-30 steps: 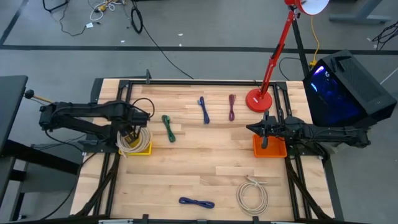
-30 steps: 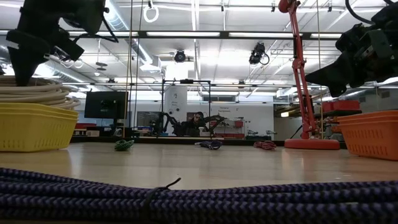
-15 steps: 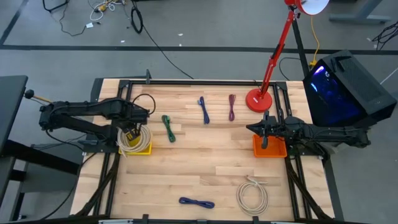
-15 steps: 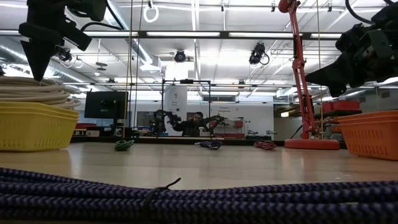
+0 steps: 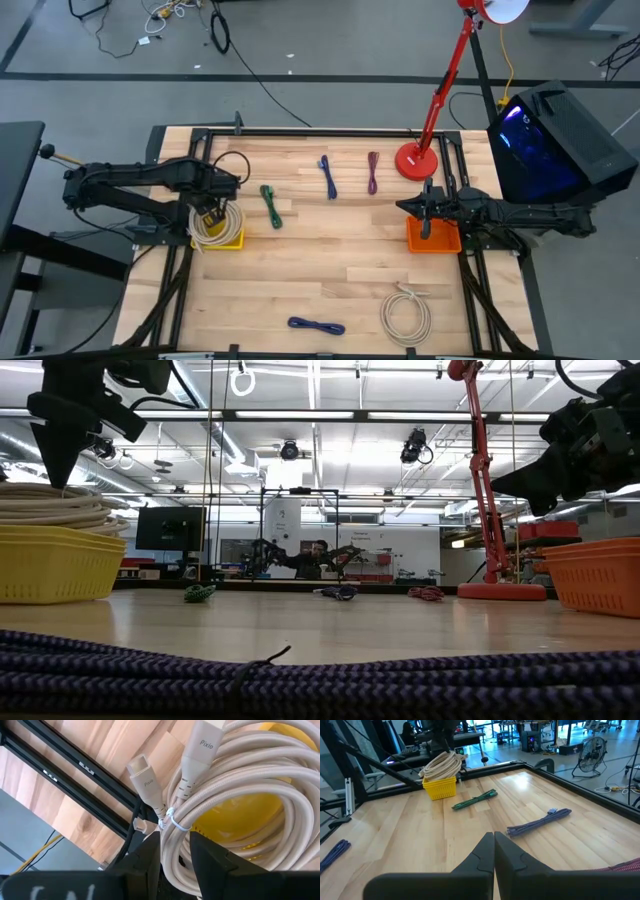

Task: Pick & Place USB Port
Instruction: Put the brown HDMI cable into the yellow basket

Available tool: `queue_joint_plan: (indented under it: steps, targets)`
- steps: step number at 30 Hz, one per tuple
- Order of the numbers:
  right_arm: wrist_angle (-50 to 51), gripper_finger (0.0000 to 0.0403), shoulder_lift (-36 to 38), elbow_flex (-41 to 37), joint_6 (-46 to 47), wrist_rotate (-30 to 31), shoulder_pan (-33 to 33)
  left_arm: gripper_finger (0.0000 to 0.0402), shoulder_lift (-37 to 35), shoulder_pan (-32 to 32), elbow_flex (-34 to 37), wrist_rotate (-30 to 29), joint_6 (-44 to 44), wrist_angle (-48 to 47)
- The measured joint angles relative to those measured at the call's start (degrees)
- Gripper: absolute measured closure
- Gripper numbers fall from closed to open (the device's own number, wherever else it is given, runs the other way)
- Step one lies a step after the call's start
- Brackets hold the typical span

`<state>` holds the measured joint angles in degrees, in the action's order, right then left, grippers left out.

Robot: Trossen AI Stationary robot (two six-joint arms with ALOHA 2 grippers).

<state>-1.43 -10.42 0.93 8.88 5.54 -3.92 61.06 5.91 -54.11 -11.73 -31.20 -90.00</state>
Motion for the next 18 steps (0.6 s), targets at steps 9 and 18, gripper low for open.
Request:
queue_joint_plan:
  steps: [9,18]
  targets:
    - [0.0,0.0396,0.0,0.0,-0.2,0.0,0.0,0.0292,-0.1,0.0,-1.0,1.8,0.4,-0.1]
    - [0.0,0.0396,0.0,0.0,-0.3,0.0,0.0,0.0305,-0.1,0.0,-13.3,-2.4,1.6,0.4]
